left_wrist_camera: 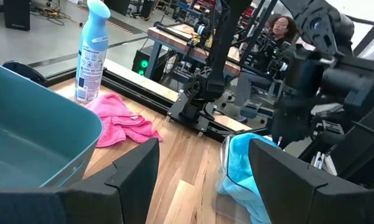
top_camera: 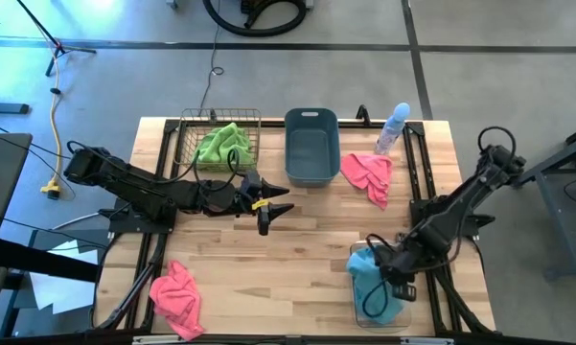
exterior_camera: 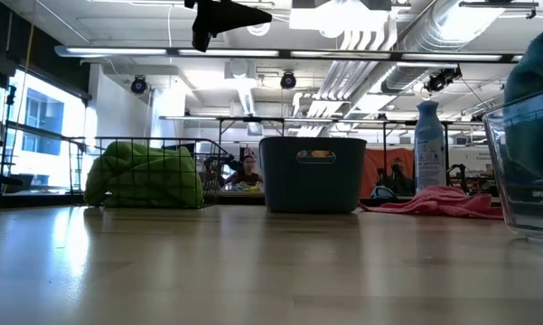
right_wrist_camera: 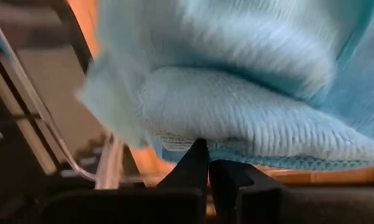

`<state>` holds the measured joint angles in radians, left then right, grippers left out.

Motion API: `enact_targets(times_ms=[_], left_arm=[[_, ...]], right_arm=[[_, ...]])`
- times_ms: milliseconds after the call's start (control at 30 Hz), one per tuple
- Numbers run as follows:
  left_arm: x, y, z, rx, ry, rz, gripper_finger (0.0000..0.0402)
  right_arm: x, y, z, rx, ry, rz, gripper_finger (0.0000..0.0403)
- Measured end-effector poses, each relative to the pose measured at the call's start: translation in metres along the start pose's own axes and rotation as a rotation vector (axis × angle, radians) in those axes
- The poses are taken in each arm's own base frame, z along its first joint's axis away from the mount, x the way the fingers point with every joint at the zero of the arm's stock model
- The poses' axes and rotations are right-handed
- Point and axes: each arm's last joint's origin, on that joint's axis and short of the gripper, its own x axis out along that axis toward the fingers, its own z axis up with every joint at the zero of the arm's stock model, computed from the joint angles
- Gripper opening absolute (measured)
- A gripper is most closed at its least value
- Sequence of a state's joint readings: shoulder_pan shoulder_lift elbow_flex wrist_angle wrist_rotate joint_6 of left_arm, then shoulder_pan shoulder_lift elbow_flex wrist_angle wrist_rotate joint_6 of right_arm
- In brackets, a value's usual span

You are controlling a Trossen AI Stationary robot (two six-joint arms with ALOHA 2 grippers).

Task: Sort microfiber towel by color & place in baskets
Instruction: Put the blue towel into the transparent bin

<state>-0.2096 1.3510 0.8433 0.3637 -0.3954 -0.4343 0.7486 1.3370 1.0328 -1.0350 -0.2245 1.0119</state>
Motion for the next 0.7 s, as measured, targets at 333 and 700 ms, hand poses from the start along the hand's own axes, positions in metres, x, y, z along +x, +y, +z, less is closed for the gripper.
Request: enact_targets(times_ms=[333, 700], left_arm=[[0.000, 0.000, 0.000, -0.006, 0.000, 0.000, 0.0234], [0.000, 0.000, 0.000, -0.008, 0.000, 0.000, 0.0234]], right_arm=[[-0.004, 0.005, -0.006, -0.002, -0.059, 0.029, 0.0000], [0.025, 0.013, 0.013, -0.040, -0.041, -0.029, 0.0007]])
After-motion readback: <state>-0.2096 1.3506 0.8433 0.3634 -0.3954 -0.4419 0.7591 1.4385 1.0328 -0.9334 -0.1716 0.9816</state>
